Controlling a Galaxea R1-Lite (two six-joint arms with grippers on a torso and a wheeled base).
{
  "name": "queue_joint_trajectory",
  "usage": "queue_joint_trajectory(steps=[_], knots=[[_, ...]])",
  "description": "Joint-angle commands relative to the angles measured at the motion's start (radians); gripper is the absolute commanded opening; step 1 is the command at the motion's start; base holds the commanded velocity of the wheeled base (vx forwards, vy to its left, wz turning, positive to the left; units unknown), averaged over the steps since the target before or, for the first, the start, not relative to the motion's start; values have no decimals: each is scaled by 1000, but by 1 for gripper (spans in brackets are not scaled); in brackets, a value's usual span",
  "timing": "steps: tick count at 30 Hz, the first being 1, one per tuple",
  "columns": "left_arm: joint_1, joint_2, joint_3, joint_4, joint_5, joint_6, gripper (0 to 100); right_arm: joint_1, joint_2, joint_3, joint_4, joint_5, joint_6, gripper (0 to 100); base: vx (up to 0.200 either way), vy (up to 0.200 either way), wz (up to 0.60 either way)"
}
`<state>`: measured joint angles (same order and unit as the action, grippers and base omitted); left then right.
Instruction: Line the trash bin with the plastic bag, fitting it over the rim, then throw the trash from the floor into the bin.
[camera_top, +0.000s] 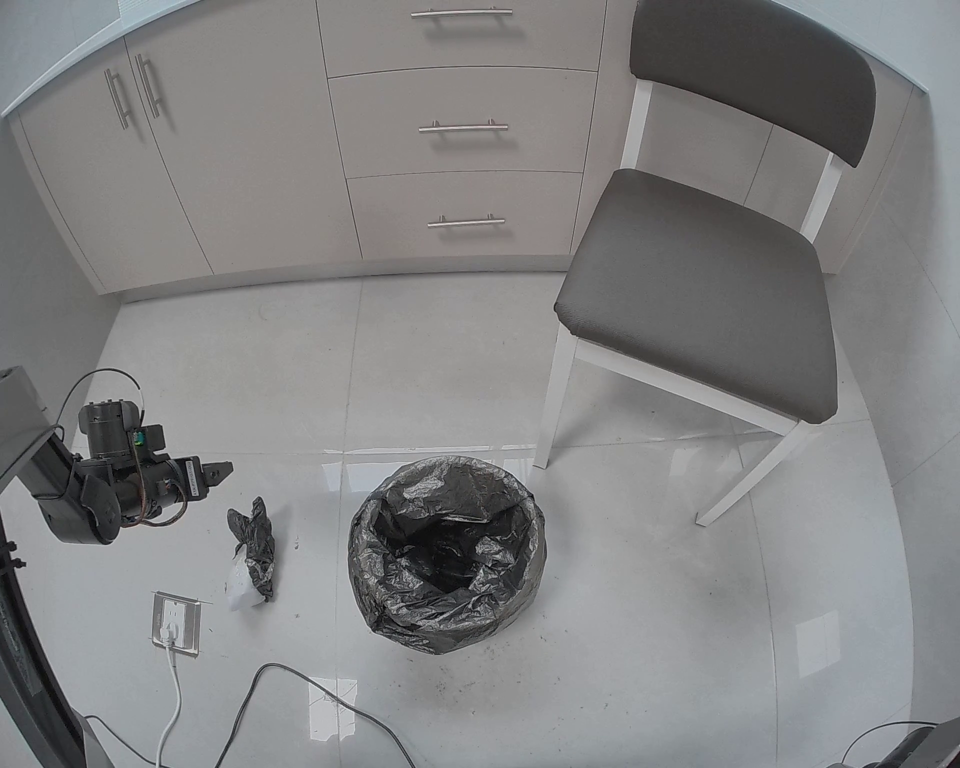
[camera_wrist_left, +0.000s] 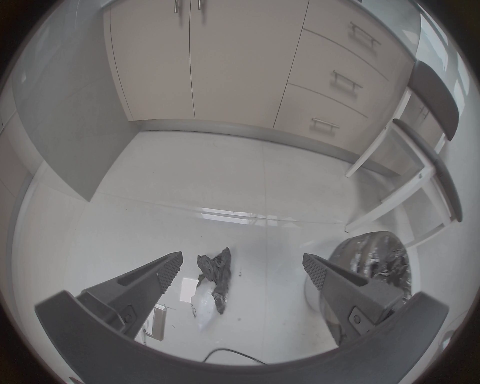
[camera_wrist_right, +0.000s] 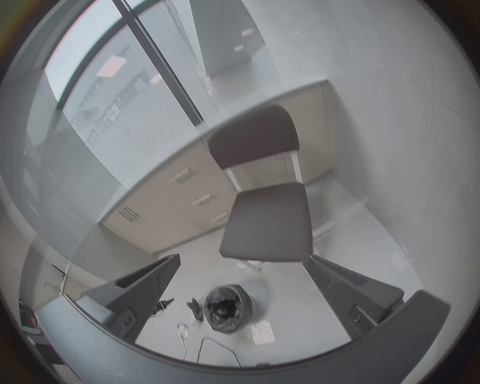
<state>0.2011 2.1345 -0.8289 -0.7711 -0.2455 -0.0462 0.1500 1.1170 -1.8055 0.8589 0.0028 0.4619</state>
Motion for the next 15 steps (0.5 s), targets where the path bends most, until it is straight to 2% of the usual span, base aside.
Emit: queue_joint_trajectory(steps=[1, 3, 4, 6, 13, 15], knots=[[1, 271, -216, -16, 84, 28, 100, -10, -148, 222, -221, 5, 15, 100, 0, 0, 0], [4, 358, -326, -5, 134, 29, 100, -6, -134, 235, -232, 10, 41, 100, 0, 0, 0], [6, 361, -331, -4, 137, 29, 100, -6, -132, 236, -233, 10, 41, 100, 0, 0, 0], [12, 423, -452, 52, 178, 28, 100, -1, -114, 253, -261, 8, 50, 100, 0, 0, 0], [9, 487, -670, 208, 195, 9, 100, 0, -100, 321, -339, 6, 52, 100, 0, 0, 0], [0, 519, -776, 296, 206, -12, 100, 0, -94, 344, -365, 6, 52, 100, 0, 0, 0]])
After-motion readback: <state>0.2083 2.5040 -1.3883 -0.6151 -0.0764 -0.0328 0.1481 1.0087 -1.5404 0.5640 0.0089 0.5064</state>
